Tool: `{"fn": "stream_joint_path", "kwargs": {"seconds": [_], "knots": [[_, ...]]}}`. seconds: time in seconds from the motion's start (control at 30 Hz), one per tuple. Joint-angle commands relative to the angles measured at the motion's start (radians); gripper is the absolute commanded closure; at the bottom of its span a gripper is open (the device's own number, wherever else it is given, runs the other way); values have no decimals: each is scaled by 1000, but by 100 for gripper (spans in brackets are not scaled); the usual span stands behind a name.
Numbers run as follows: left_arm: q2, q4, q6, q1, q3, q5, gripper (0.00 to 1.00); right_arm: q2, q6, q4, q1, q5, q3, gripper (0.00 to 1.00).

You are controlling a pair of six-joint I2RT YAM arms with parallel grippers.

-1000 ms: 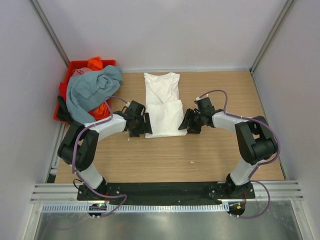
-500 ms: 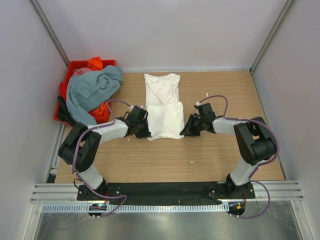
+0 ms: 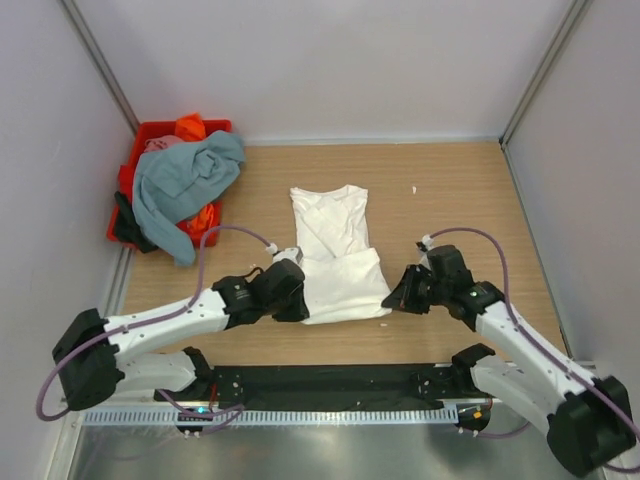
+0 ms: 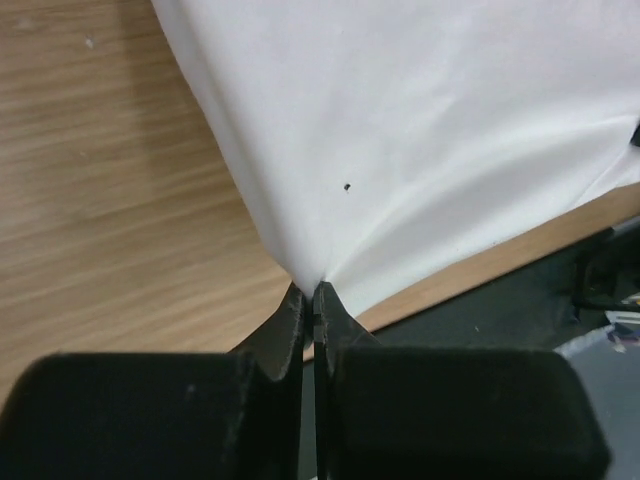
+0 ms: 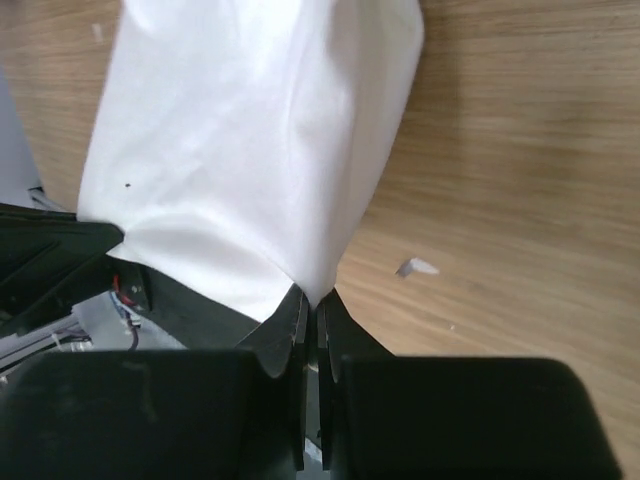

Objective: Fold and stack the t-shirts
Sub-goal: Fold the tshirt

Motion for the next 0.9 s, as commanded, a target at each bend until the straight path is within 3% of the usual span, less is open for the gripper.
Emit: {"fn": "stream_joint_path", "kwargs": {"seconds": [0.0,0.17,0.43,0.53,0.73,0.87], "knots": [[-137,-167,-86,-52,1,-94,100,-210,55,-237,2,49,22,99],[-213,-311,-59,-52,105,-142,100,-275,72,-320,2,49,135,98],[-69,-456,85,-20,422,-288,100,-44,-3,-299,3,149,402,99],[-6,-454,145,47,505,-269,100,64,-20,-245,2,146,468,99],[121,-421,271,283,623,-119,100,278,-66,-205,-12,164,602,99],[223,-440,322,355,752,-74,100,387,-84,-190,-38,141,683,99]]}}
